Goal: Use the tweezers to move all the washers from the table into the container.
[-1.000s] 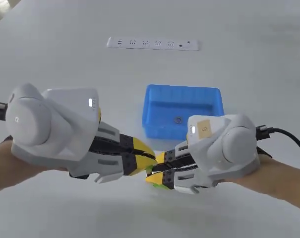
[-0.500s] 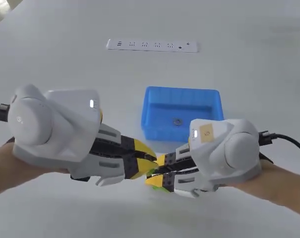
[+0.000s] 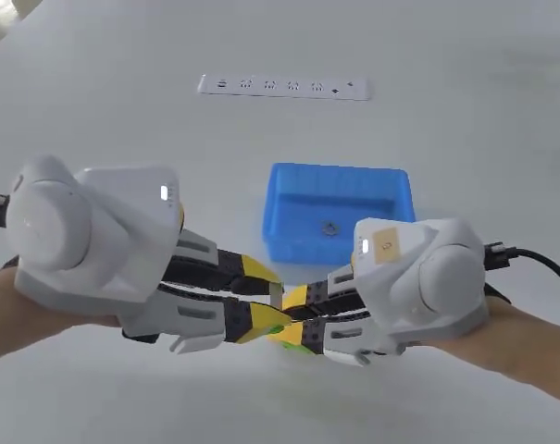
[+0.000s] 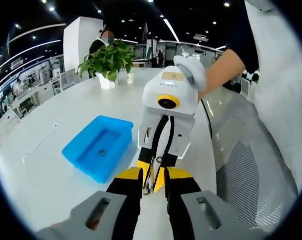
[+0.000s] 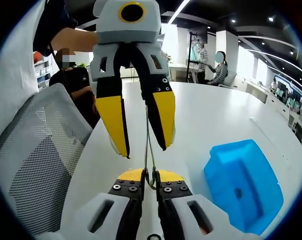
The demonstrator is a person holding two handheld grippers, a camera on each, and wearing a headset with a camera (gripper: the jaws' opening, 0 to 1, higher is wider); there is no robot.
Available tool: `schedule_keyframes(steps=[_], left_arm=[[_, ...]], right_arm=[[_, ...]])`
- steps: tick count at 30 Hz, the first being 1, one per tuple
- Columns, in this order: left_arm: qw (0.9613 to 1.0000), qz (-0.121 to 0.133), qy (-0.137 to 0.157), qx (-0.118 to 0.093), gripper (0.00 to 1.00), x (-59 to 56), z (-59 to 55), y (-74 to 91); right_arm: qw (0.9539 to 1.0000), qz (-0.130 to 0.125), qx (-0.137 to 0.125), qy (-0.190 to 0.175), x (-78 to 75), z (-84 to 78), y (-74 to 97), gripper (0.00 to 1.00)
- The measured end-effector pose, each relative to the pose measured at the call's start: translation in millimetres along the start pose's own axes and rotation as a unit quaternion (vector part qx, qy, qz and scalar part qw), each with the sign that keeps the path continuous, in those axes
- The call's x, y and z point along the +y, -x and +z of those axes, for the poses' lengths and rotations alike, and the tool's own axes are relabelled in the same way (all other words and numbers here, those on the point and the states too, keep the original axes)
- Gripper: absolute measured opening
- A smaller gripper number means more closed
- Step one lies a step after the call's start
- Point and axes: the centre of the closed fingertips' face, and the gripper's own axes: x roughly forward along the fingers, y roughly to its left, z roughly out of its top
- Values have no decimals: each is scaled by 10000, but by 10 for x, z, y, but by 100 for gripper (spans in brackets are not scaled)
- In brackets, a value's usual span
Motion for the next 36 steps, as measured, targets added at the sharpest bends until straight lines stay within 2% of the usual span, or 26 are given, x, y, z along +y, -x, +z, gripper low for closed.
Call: schedule_keyframes(steps=[6,9,12,20,22,28,31,36], left_arm=[[9999,120,35,36,26,31,-28,56],[9994,346,4,58,28,86,-53,109],[9983,564,114,-79,33,139,-39,180],[9931,1036,446,-326,56,266,-60,347],[9904,1218,490,-429,60,319,-47,391],[9852,1439,658,-653,76,388,-8,476],[9831,1497,726,-759,79,411,16,508],[9805,1600,827,-785,85,442,-16,543]], right_arm=[[10000,-68,2,-27,-14,16,70,9],[9999,-149,8,-43,-24,38,126,9],[9997,-229,-36,-57,-37,83,203,9],[9993,-378,-58,-16,-96,166,399,9],[9989,-469,-69,-22,-140,185,447,9],[9983,-572,-108,-37,-192,264,572,9],[9981,-613,-91,-17,-210,296,621,10],[9965,-814,-173,28,-368,410,774,10]])
